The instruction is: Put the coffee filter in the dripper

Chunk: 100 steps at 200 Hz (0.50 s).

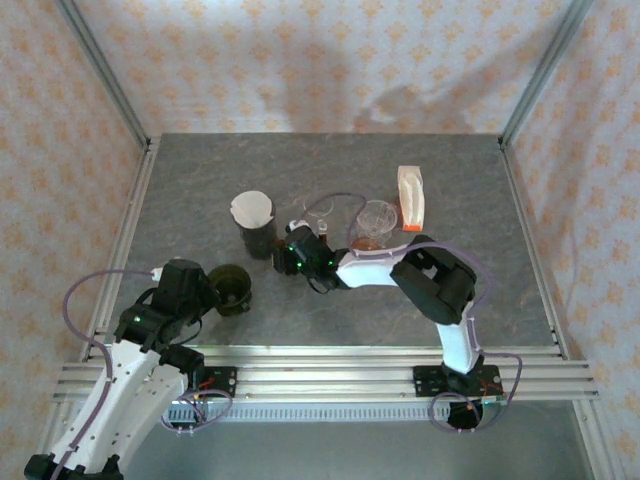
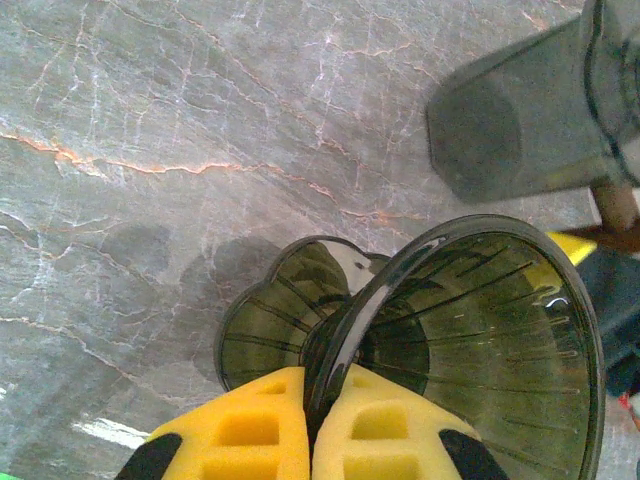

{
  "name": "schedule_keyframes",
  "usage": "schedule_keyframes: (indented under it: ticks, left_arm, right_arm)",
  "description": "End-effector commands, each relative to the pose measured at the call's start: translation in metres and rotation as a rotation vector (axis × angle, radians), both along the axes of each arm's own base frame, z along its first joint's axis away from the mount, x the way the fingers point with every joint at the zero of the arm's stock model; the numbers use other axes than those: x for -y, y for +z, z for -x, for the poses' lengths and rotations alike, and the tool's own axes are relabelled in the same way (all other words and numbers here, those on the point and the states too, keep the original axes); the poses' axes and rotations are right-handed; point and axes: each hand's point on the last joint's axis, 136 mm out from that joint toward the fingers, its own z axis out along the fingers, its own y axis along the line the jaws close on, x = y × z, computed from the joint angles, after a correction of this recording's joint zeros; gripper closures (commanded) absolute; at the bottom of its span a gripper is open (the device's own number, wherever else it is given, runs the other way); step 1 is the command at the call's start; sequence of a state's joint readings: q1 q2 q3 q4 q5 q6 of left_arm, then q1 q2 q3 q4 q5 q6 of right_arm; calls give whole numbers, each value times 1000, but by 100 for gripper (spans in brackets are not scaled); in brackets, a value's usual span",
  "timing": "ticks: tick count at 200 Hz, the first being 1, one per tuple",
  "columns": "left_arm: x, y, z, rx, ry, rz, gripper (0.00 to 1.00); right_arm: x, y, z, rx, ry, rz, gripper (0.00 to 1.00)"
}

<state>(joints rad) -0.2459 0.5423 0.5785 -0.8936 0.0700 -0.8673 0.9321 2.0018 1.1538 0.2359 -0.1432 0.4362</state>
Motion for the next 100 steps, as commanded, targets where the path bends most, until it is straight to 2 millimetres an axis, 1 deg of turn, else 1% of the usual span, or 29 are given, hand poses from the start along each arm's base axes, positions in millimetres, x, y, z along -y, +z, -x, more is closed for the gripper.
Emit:
schedule_keyframes:
  ticks: [1, 34, 64, 87, 100]
  left_arm:
    - [-7, -5, 6, -17, 36, -12, 100]
    - [-7, -5, 5, -19, 34, -11, 100]
    - [-7, -5, 4, -17, 36, -12, 100]
    - [-5, -5, 3, -18, 32, -6, 100]
    - [-4, -6, 2, -17, 28, -1, 100]
  right_arm:
    - [-8, -1, -18, 10, -1, -9, 61]
    - [-22, -2, -34, 4, 0, -22, 61]
    - [-32, 0, -40, -1, 6, -31, 59]
    - [-28, 2, -38, -4, -3, -30, 55]
    - [-23, 1, -34, -14, -10, -34, 51]
